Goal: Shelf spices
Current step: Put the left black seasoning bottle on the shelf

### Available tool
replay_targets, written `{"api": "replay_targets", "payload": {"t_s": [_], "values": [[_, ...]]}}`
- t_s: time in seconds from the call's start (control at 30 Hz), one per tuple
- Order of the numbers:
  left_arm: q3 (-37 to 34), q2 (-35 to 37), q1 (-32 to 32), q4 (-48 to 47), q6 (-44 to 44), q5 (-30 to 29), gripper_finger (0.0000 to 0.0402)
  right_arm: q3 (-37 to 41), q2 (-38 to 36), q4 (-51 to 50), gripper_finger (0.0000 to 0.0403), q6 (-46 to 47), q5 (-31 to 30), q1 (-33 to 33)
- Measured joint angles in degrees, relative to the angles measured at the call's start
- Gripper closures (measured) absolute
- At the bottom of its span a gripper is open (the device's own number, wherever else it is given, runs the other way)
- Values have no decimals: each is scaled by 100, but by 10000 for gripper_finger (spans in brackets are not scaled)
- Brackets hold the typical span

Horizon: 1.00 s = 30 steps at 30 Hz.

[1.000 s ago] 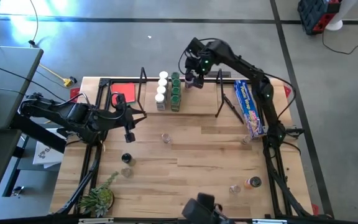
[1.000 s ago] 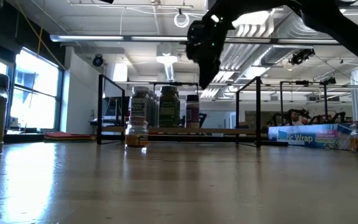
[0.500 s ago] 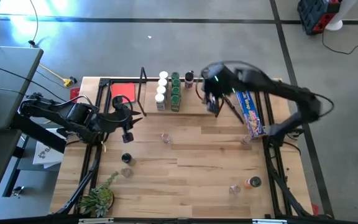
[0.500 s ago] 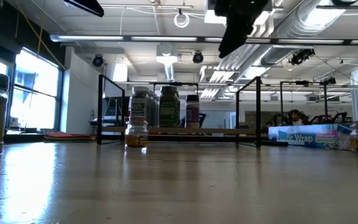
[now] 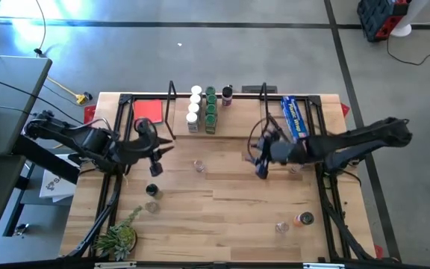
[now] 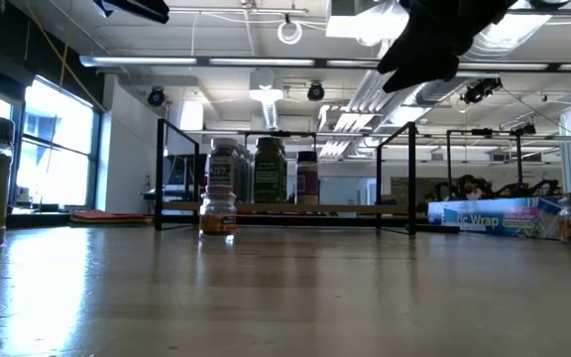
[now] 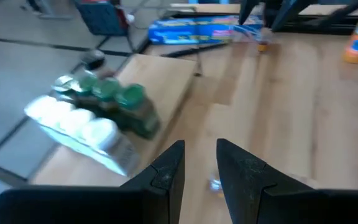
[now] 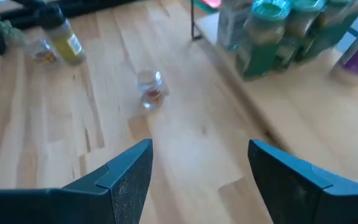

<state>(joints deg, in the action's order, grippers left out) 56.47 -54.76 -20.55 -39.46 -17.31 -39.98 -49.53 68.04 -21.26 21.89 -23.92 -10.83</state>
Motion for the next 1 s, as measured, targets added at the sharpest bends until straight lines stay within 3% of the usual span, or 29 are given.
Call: {"api": "replay_targets", "payload": {"t_s": [0.23,0.47,0.7,0.77,1.0], "values": [[-645,-40,-666,408,-1099,-178,312,73,683,566,144,424,-473,-752],[-1251,-38,-1535,876,-1477,-884,312,73,1514,1523,144,424,-370,-980],[-1322,-25,-2436,911,-2128,-1489,312,73,2074,2101,144,644,-330,-1174],[-1322,-9,-2642,903,-2328,-1287,312,73,2146,2216,144,649,-328,-1176],[-1322,-38,-3079,319,-3742,395,312,71,2172,2315,144,427,-570,-1093]]}}
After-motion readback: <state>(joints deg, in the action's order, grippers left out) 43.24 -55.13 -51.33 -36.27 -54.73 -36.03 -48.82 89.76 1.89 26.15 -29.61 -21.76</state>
